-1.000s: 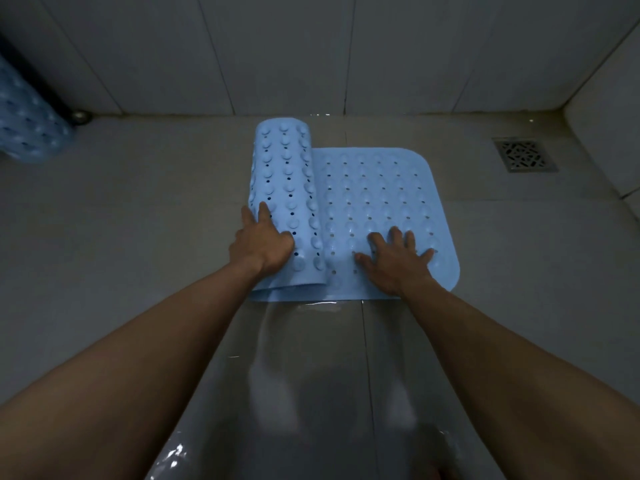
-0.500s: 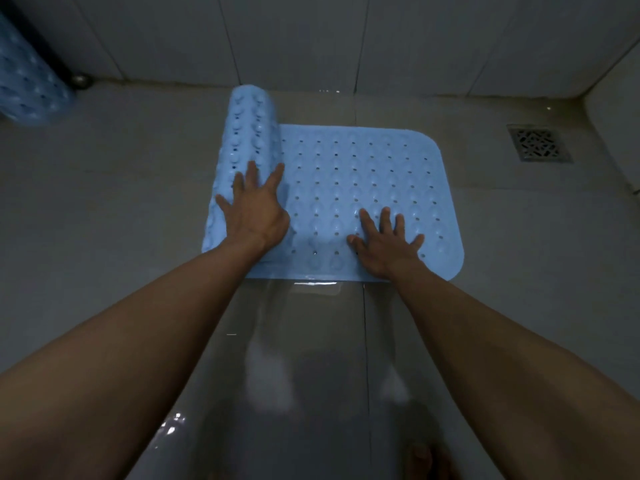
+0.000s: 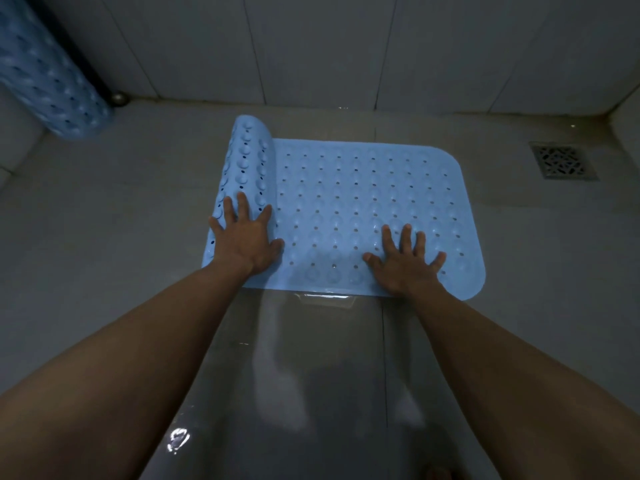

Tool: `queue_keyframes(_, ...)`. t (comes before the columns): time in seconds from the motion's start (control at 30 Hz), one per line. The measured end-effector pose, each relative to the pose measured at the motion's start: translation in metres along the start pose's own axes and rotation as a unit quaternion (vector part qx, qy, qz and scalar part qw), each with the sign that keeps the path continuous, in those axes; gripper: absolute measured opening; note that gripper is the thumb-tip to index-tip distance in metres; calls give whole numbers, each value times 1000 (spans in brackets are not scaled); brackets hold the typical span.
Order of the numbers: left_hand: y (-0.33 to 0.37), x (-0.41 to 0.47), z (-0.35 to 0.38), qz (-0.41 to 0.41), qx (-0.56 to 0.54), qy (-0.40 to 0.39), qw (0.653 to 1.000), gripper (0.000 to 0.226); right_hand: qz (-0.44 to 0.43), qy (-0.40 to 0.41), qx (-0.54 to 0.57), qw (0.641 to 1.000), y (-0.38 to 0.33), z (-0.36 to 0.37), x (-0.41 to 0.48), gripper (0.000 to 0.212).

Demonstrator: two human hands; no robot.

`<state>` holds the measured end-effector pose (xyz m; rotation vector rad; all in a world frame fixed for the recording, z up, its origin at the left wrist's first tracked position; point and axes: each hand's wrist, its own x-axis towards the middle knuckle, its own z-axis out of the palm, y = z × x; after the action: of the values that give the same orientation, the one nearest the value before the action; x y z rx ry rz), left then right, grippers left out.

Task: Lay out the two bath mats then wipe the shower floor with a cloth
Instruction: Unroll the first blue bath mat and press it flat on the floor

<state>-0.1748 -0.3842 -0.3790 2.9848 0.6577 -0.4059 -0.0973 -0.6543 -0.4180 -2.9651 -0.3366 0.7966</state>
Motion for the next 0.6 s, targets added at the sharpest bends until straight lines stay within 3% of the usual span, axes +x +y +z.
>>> queue_keyframes(0.23, -17, -3, -6, -65, 1, -2, 998, 78, 44, 21, 10, 999, -25, -2, -1, 75)
queue_keyframes(0.37, -33, -2, -2, -80, -63, -17, 995, 84, -14, 10, 45, 999, -52, -2, 1, 71)
queue_keyframes(0.5, -46, 2, 0, -74, -87, -15, 993, 97, -8, 8, 39, 999, -47, 5, -2, 95)
queue_keyframes(0.6, -52, 3, -1, -77, -93, 4, 993, 88, -7, 24, 32, 999, -42, 7, -5, 98)
